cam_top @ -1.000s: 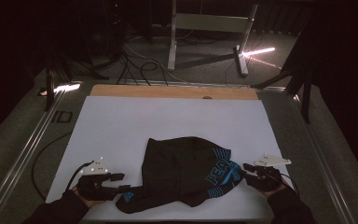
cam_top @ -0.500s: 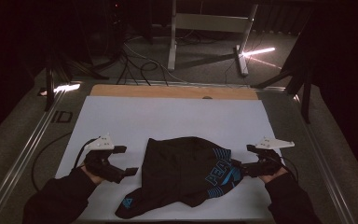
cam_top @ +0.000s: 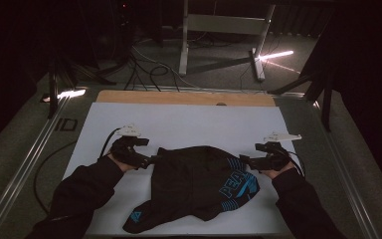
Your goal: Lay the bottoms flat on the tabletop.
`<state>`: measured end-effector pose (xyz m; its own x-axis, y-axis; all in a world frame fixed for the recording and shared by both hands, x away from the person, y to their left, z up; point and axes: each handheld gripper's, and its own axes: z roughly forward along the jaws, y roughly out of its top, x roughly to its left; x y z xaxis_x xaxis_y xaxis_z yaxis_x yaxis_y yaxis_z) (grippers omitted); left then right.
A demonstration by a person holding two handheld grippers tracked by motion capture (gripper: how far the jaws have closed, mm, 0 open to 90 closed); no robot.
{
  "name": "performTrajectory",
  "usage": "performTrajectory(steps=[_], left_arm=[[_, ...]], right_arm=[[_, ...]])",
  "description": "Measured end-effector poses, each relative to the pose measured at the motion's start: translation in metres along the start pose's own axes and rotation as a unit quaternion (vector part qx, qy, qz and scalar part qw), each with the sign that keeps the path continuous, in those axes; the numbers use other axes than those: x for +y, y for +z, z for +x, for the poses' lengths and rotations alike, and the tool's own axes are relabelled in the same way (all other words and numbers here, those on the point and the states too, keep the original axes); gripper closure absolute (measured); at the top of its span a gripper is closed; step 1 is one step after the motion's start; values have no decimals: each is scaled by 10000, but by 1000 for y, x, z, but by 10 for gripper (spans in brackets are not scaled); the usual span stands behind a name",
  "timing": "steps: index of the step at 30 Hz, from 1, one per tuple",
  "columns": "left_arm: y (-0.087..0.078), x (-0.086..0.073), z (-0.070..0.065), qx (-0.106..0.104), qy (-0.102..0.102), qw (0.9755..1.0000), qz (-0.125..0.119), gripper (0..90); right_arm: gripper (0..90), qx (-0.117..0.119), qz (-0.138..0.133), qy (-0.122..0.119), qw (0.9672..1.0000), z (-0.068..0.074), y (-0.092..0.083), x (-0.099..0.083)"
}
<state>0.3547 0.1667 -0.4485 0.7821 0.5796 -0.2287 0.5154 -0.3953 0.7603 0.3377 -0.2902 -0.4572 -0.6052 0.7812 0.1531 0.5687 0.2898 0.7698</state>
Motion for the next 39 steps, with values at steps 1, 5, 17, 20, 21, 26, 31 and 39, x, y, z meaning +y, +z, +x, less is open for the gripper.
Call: performTrajectory(steps=[1,5,17,20,21,26,31,39], left_arm=[[4,0,4,25,-49,10000,25,119],[15,-3,15,80,-190,9997,121,153],[51,-23,40,-54,-618,9972,412,313],[57,-27,42,-201,-691,9965,434,392],[58,-27,42,-225,-667,9965,447,419],[58,-28,44,-226,-696,9968,337,632],[57,-29,43,-132,-553,9979,304,811],[52,-23,34,88,-251,9993,259,844]], right_arm=[[136,39,18,34,10000,-2,3,-1],[159,-28,41,80,10000,-6,10,-6],[299,75,590,314,9977,-16,32,-29],[349,-30,753,274,9968,-15,38,-33],[385,-14,792,219,9966,-15,38,-34],[630,-147,899,26,9958,-12,40,-33],[812,-210,797,-46,9966,-10,35,-28],[832,-312,655,-69,9973,-9,27,-23]])
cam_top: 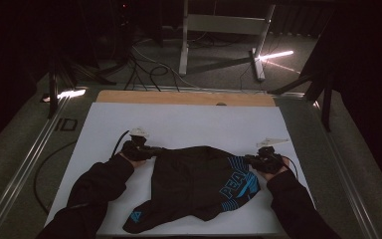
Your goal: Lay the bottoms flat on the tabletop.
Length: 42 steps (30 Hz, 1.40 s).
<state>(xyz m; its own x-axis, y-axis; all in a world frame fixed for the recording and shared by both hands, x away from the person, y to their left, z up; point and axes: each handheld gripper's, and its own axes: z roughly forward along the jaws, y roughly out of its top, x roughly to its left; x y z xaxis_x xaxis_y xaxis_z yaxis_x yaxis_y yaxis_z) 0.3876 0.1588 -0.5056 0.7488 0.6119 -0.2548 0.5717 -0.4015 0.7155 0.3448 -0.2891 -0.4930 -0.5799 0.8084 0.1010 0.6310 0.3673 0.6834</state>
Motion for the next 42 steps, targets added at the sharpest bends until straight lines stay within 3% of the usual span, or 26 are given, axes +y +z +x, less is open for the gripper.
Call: performTrajectory(steps=[5,8,12,15,16,19,21,24,28,29,30,34,38,42], left_arm=[[-18,6,-3,149,40,9993,-347,846],[-32,15,-8,264,167,9977,-596,850],[-48,29,-11,473,289,9943,-915,851],[-53,35,-10,539,272,9927,-1039,850],[-57,40,-7,678,230,9904,-1179,851],[-59,44,-4,797,216,9884,-1275,850],[-59,47,1,934,129,9859,-1383,850],[-57,49,7,1036,39,9840,-1448,849],[-50,50,13,1123,-12,9840,-1386,848],[-44,50,19,1132,-76,9847,-1321,847],[-44,50,19,1132,-76,9847,-1321,847],[-28,51,34,1114,-250,9870,-1130,846],[-20,53,43,1183,-340,9865,-1082,846],[-16,56,49,1266,-380,9847,-1132,846]], right_arm=[[836,14,-355,30,9994,0,-15,10],[836,28,-617,54,9981,0,-25,18],[837,-76,-901,-44,9959,2,-36,35],[836,-74,-1036,-58,9946,1,-39,46],[836,-123,-1216,-74,9925,-1,-40,62],[836,-156,-1303,-77,9913,-2,-38,71],[835,-181,-1405,-4,9899,-7,-32,84],[835,-222,-1407,103,9898,-13,-19,96],[835,-284,-1312,227,9907,-20,-2,103],[835,-356,-1228,310,9913,-24,10,107],[835,-356,-1228,310,9913,-24,10,107],[834,-484,-1020,464,9925,-32,36,111],[834,-608,-900,502,9928,-36,49,115],[834,-743,-1005,484,9910,-39,52,125]])
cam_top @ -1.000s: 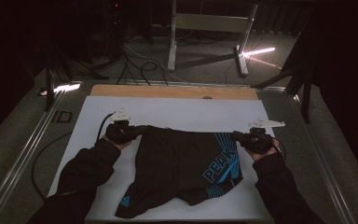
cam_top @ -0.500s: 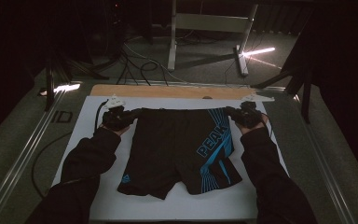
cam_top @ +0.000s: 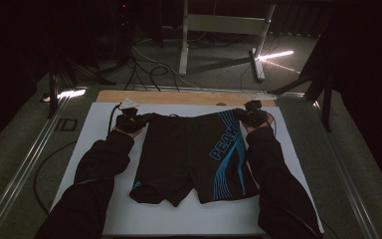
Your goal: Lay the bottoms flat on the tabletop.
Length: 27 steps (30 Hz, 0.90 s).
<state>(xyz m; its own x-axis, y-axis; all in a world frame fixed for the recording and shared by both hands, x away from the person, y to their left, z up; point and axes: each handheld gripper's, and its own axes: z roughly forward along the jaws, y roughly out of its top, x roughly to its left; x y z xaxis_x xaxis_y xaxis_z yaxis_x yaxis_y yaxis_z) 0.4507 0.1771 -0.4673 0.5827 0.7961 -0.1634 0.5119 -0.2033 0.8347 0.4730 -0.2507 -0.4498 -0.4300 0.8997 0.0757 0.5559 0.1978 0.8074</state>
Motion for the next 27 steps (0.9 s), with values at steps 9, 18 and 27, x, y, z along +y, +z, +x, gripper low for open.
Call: performTrajectory(steps=[9,18,27], left_arm=[[16,-3,6,84,-67,9997,200,840],[22,-5,2,-110,-39,9995,281,627],[13,-4,-7,-421,-79,9982,415,179]], right_arm=[[828,-40,149,59,9999,-1,14,-1],[553,13,409,186,9990,-5,20,-9],[181,445,419,79,9981,-1,11,-20]])
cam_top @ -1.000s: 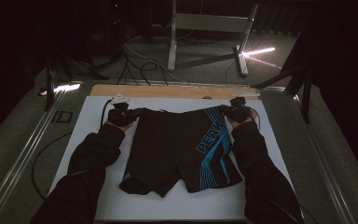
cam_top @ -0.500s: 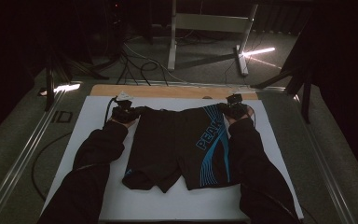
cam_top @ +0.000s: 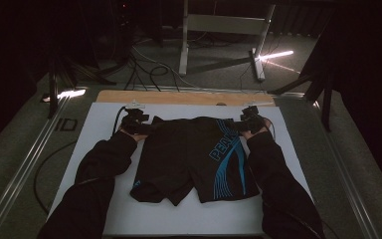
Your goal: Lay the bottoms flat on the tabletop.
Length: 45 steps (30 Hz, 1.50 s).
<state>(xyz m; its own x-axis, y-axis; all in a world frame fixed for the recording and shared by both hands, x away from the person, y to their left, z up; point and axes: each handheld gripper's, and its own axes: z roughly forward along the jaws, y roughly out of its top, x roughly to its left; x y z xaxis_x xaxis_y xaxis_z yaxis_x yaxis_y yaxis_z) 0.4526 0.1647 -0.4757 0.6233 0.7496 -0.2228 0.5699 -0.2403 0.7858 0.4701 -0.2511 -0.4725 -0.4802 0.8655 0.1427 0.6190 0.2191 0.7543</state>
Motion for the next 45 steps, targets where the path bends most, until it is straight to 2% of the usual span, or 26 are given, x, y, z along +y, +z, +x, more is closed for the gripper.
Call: performTrajectory(steps=[1,2,5,15,16,20,22,24,25,26,31,32,36,37,38,39,40,42,43,44,45], left_arm=[[0,0,0,0,0,10000,0,153],[-3,-2,-2,-166,54,9998,46,130],[-5,-5,-7,-309,141,9993,133,87],[-18,-12,-20,-433,245,9987,92,82],[-22,-13,-21,-470,236,9986,62,82],[-28,-16,-23,-502,246,9984,36,82],[-35,-18,-26,-523,311,9981,28,82],[-35,-18,-26,-523,311,9981,28,82],[-43,-22,-28,-565,297,9980,-21,83],[-43,-22,-28,-565,297,9980,-21,84],[-58,-33,-38,-736,372,9966,-74,84],[-58,-33,-38,-736,372,9966,-74,84],[-73,-45,-48,-858,456,9951,-172,101],[-73,-45,-48,-858,456,9951,-172,101],[-80,-49,-51,-951,443,9942,-226,101],[-80,-49,-51,-951,443,9942,-226,101],[-88,-54,-55,-1014,441,9935,-271,101],[-91,-56,-57,-1046,448,9931,-267,101],[-95,-59,-60,-1088,479,9926,-266,101],[-101,-64,-66,-1169,533,9915,-206,101],[-101,-64,-66,-1169,533,9915,-206,101]], right_arm=[[181,0,0,0,10000,0,0,0],[156,35,23,-49,10000,1,-3,-2],[143,76,20,-116,9999,4,-8,-4],[142,296,-93,-302,9991,21,-26,-9],[141,348,-132,-378,9986,26,-31,-10],[142,482,-212,-436,9977,35,-40,-13],[142,536,-214,-516,9970,40,-44,-15],[142,575,-235,-516,9967,43,-46,-16],[142,666,-241,-622,9956,50,-51,-20],[142,678,-243,-652,9953,53,-53,-21],[142,925,-292,-748,9925,73,-66,-31],[142,925,-292,-748,9925,73,-66,-31],[142,1203,-289,-1000,9873,101,-79,-41],[142,1282,-290,-1003,9862,107,-81,-43],[142,1365,-300,-1001,9851,112,-83,-45],[142,1365,-300,-1001,9851,112,-83,-45],[142,1508,-273,-1045,9826,123,-86,-51],[143,1701,-240,-1075,9792,135,-87,-57],[143,1701,-240,-1075,9792,135,-87,-57],[144,1840,-141,-1167,9759,148,-88,-64],[144,1840,-141,-1167,9759,148,-88,-64]])
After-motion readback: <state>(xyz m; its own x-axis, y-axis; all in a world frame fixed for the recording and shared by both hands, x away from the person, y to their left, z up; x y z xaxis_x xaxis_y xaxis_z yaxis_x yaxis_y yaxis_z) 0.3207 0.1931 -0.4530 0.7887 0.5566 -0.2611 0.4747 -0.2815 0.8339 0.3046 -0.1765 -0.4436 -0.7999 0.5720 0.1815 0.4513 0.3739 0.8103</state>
